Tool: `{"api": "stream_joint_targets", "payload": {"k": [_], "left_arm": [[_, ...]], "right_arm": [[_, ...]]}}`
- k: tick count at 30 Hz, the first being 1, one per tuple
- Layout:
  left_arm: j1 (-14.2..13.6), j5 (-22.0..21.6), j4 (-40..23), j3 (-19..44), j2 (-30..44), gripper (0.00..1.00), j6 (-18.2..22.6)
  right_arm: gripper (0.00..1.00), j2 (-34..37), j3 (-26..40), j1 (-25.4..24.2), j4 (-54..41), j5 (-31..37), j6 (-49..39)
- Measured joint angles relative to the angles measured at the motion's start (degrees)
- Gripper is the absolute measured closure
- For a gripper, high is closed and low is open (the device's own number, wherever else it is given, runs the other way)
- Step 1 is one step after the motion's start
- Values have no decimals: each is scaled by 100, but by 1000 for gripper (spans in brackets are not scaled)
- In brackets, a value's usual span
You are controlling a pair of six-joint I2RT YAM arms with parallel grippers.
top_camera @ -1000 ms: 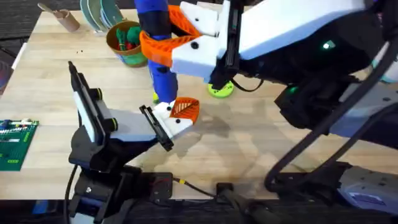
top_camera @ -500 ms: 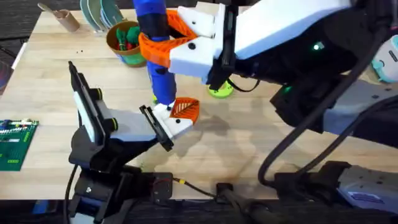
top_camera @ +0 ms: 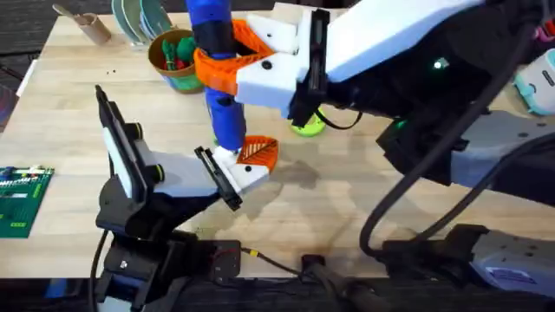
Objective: Pick up the gripper from the table and insert it into the empty holder that is missing its gripper. Then pick up a screw, insert it into the mounting hole, and use the screwdriver to tighten it. Finally, clean up the table by picking up the vegetable and placing it into the bucket.
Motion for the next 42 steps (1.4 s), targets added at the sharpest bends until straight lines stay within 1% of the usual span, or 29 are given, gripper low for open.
{"api": "stream_joint_targets", "payload": {"k": [14, 23, 36, 38, 42], "left_arm": [[0, 2, 0, 0, 1, 996, 0], [0, 3, -3, 0, 1, 996, -8], [0, 2, -4, 0, 1, 996, -11], [0, 2, -1, 0, 1, 996, -4], [0, 2, 0, 0, 1, 996, -2]], "right_arm": [[926, -2, 0, -22, 179, 0, -57], [927, 0, 0, -33, -64, 42, -144], [928, 15, 0, -44, -55, 46, -144], [928, 51, -3, -61, 144, 24, -145], [928, 176, -22, -257, 1181, -22, -164]]}}
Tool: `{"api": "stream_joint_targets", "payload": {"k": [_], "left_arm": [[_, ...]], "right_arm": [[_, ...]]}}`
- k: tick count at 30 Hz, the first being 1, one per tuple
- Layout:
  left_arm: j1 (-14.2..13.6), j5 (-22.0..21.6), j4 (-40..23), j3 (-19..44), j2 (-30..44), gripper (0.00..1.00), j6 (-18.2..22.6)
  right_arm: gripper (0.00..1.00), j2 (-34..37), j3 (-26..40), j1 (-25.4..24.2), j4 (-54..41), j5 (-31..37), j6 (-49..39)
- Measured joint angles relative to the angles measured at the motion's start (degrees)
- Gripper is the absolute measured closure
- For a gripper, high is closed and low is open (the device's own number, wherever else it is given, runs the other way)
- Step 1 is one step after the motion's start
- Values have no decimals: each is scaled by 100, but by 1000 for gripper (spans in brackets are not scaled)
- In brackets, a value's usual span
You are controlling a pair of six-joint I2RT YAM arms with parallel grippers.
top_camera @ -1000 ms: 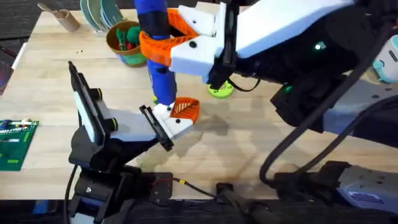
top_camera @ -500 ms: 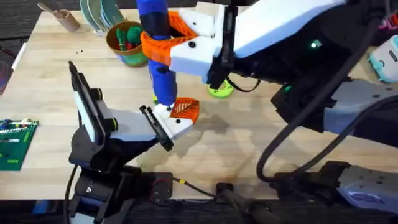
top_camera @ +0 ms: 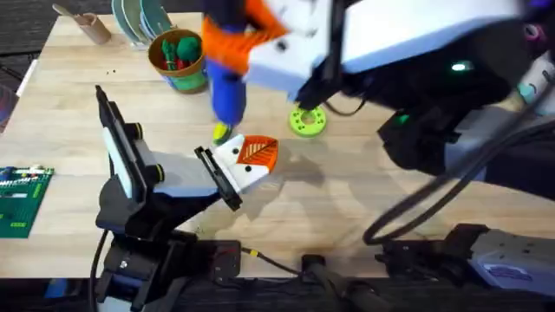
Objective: Pick up the gripper from the table and insert it into the empty holder that is missing its gripper. Then pick up a screw, insert it into the mounting hole, and use the screwdriver to tighten it. Finally, clean up the table by picking up the vegetable and placing it into the bucket.
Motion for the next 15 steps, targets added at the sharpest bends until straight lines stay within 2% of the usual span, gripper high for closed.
{"api": "stream_joint_targets", "payload": {"k": [4, 8, 11, 15], "left_arm": [[0, 0, 0, 0, -2, 996, 0], [0, 2, 0, 0, 0, 996, 0], [0, 0, 0, 0, -2, 996, 0], [0, 0, 0, 0, -2, 996, 0]], "right_arm": [[928, -36, 0, -346, 456, 4, -21], [929, -34, 0, -608, -60, 98, -343], [929, -34, 0, -884, -1081, 340, -1160], [929, -7, 69, -1374, -3351, 1193, -3064]]}}
